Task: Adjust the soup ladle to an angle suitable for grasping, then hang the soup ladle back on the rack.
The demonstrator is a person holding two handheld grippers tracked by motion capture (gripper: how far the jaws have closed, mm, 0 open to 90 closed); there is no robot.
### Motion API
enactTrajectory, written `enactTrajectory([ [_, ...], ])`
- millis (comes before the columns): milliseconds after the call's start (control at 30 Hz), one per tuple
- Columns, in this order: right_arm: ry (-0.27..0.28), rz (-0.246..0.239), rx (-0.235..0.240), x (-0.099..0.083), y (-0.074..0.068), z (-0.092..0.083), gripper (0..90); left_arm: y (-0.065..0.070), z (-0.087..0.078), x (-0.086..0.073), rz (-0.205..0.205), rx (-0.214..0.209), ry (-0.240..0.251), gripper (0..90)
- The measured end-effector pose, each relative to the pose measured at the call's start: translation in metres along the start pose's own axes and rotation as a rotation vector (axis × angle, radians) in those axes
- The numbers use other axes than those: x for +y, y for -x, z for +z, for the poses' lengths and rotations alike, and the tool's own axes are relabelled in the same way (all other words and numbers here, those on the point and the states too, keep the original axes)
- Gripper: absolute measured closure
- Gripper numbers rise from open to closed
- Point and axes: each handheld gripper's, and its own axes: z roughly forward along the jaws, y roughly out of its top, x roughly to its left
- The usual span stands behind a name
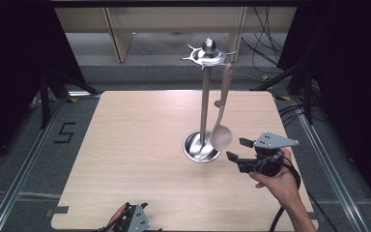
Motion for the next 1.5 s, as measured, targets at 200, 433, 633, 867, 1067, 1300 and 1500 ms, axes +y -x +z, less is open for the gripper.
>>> enactTrajectory([
  [200,-0.01,0.006,-0.012,-0.009,-0.001,-0.006,32.8,0.0,0.0,0.001,0.005,0.002,0.005,15.2],
  [433,-0.036,0.007,-0.016,-0.018,-0.006,-0.005,32.7,0.003,0.001,0.0,-0.007,-0.008,0.02,15.2],
  [633,-0.054,0.008,-0.016,-0.024,-0.006,-0.004,32.4,0.001,0.0,0.0,0.008,-0.006,0.006,15.1],
  [867,-0.061,0.011,-0.022,-0.03,-0.002,-0.007,32.1,0.004,-0.001,-0.001,0.004,-0.008,0.018,15.2],
  [1067,-0.064,0.023,-0.027,-0.033,-0.007,-0.012,31.6,0.004,-0.002,0.0,0.016,-0.018,0.011,15.2],
  [1300,-0.078,0.035,-0.014,-0.042,-0.011,-0.011,31.3,0.003,-0.002,0.0,0.023,-0.002,0.009,15.1],
  [1500,-0.094,0.018,0.003,-0.048,-0.011,-0.009,31.0,0.004,-0.001,-0.001,-0.002,-0.018,0.023,15.1],
])
